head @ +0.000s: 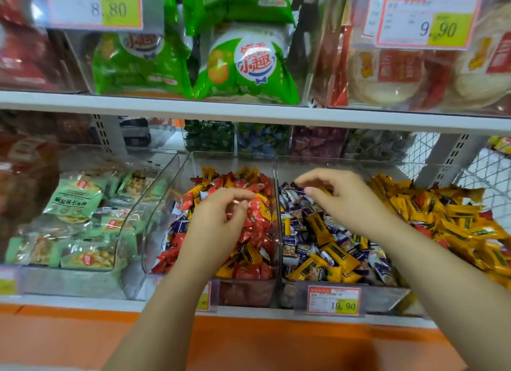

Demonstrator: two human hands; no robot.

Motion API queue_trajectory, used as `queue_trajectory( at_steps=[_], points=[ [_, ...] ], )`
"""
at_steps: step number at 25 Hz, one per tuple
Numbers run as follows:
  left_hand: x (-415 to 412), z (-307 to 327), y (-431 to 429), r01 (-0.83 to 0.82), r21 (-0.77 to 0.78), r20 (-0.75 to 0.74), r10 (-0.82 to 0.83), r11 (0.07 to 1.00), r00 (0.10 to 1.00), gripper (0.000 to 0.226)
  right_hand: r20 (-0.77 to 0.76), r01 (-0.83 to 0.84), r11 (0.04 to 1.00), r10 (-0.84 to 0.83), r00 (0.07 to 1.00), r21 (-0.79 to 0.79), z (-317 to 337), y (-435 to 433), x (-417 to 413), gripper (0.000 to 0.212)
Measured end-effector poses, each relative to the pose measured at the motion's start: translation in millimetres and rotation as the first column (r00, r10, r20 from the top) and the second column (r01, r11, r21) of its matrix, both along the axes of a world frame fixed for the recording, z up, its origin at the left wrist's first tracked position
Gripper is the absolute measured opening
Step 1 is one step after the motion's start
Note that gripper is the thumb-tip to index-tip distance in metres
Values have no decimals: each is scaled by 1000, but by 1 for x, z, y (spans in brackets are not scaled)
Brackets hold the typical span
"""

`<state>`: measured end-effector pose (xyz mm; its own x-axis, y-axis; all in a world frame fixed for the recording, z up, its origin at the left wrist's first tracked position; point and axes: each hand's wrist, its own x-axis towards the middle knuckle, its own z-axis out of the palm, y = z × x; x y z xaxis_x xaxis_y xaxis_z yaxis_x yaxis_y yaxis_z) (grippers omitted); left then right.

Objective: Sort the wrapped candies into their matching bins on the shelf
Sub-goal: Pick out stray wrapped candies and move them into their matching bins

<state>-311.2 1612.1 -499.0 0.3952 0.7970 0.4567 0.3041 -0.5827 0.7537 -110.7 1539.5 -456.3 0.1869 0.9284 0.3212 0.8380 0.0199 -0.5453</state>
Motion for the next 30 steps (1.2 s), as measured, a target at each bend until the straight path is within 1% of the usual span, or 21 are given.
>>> queue_trajectory(
  at_steps=[3, 5, 7, 8, 9, 11, 12, 14, 16, 18, 20, 21, 22, 23, 24, 27, 28, 30],
  points=[
    [15, 5, -15, 55, 16, -36, -55, 998, 998, 22, -75, 97, 994, -93, 993, 57, 0, -37, 33, 18],
    [28, 12, -27, 111, 44, -81, -107, 993, 991, 21, -109, 151, 986, -144, 984, 66, -2, -56, 51, 16],
    [47, 22, -41, 188, 71, -157, -175, 980, 972, 20, -81, 201, 979, -197, 977, 45, -7, -73, 67, 15],
    [57, 28, -48, 244, 51, -202, -229, 968, 952, 20, -61, 222, 975, -221, 973, 24, -11, -80, 76, 14],
    [68, 34, -54, 306, -3, -243, -297, 952, 923, 20, -47, 237, 972, -237, 970, -7, -13, -86, 84, 14],
    [92, 40, -67, 406, -154, -316, -435, 901, 843, 19, -42, 210, 973, -214, 976, -94, -18, -96, 95, 15],
    [102, 38, -70, 435, -191, -383, -475, 880, 793, 19, -48, 169, 976, -176, 983, -135, -21, -98, 98, 17],
    [124, 27, -72, 478, -214, -528, -513, 852, 677, 20, -54, 92, 978, -104, 993, -185, -24, -103, 101, 21],
    [144, 16, -68, 513, -281, -580, -569, 811, 583, 21, -65, 55, 977, -69, 995, -204, -27, -106, 103, 24],
    [160, 9, -64, 554, -334, -620, -620, 763, 480, 27, -84, 28, 976, -47, 995, -217, -30, -109, 105, 24],
    [173, 1, -60, 604, -310, -725, -594, 734, 349, 34, -86, 1, 974, -21, 996, -225, -32, -111, 107, 23],
    [176, -2, -58, 618, -282, -780, -550, 734, 297, 34, -86, -12, 974, -8, 996, -226, -33, -112, 107, 23],
    [178, -6, -55, 618, -252, -825, -499, 744, 265, 33, -90, -21, 974, 0, 996, -226, -33, -113, 108, 23],
    [179, -9, -52, 609, -227, -850, -460, 760, 257, 30, -94, -29, 974, 7, 996, -225, -34, -113, 108, 23],
    [176, -12, -47, 594, -209, -857, -438, 777, 271, 26, -101, -34, 974, 12, 995, -223, -34, -113, 109, 22],
    [167, -14, -34, 548, -149, -830, -406, 823, 384, 13, -121, -37, 975, 11, 993, -219, -34, -115, 109, 21],
    [164, -14, -31, 534, -117, -834, -375, 837, 404, 11, -128, -35, 975, 7, 992, -220, -34, -115, 110, 20],
    [157, -12, -26, 518, -41, -867, -288, 855, 407, 12, -143, -31, 974, -1, 990, -223, -33, -116, 110, 20]
  ],
)
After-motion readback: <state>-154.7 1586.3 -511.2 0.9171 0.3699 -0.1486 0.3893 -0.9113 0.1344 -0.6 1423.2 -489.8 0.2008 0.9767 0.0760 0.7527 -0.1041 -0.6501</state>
